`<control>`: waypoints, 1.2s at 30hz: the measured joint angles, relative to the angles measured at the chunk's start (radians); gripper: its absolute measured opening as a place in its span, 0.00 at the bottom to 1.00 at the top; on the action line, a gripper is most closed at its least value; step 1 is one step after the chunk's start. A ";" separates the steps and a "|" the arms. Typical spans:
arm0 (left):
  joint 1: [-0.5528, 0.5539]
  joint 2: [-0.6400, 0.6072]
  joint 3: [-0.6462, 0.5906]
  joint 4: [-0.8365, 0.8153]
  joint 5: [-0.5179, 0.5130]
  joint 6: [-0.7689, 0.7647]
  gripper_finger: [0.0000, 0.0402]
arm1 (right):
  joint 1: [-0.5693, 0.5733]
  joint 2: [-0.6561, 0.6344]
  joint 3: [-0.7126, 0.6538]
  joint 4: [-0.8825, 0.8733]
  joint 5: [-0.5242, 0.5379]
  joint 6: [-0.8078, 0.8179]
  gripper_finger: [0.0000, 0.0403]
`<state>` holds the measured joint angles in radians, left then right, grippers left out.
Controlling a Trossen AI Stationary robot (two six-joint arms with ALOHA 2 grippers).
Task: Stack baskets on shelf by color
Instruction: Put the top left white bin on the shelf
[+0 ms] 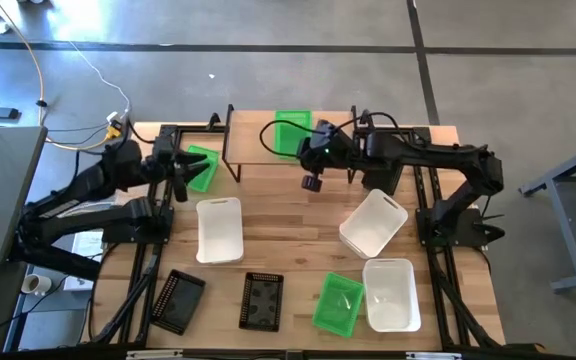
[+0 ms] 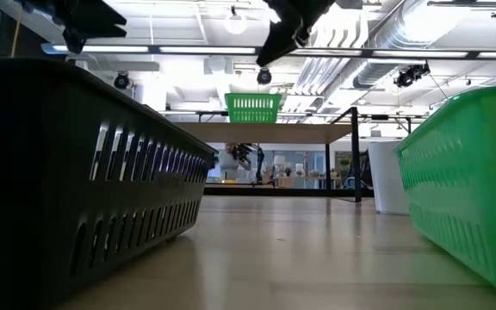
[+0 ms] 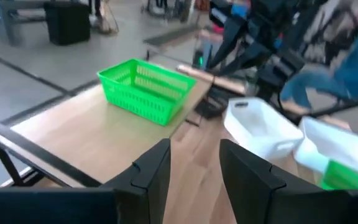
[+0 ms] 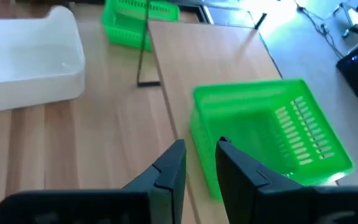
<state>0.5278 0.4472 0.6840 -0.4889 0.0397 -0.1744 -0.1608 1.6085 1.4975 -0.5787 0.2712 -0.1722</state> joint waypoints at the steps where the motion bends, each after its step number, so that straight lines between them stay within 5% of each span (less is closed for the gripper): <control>1: 0.000 0.026 0.034 -0.037 0.008 0.003 0.32 | 0.011 -0.002 0.000 -0.004 0.016 0.000 0.19; 13: -0.105 0.292 0.340 -0.422 0.066 0.010 0.32 | 0.108 -0.003 0.000 -0.032 0.127 0.122 0.19; 36: -0.724 0.557 0.358 -0.502 -0.061 -0.401 0.32 | 0.138 -0.003 0.000 -0.054 0.140 0.165 0.34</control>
<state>-0.1963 1.0041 1.0424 -0.9913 -0.0208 -0.5751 -0.0223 1.6054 1.4975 -0.6327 0.4108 -0.0074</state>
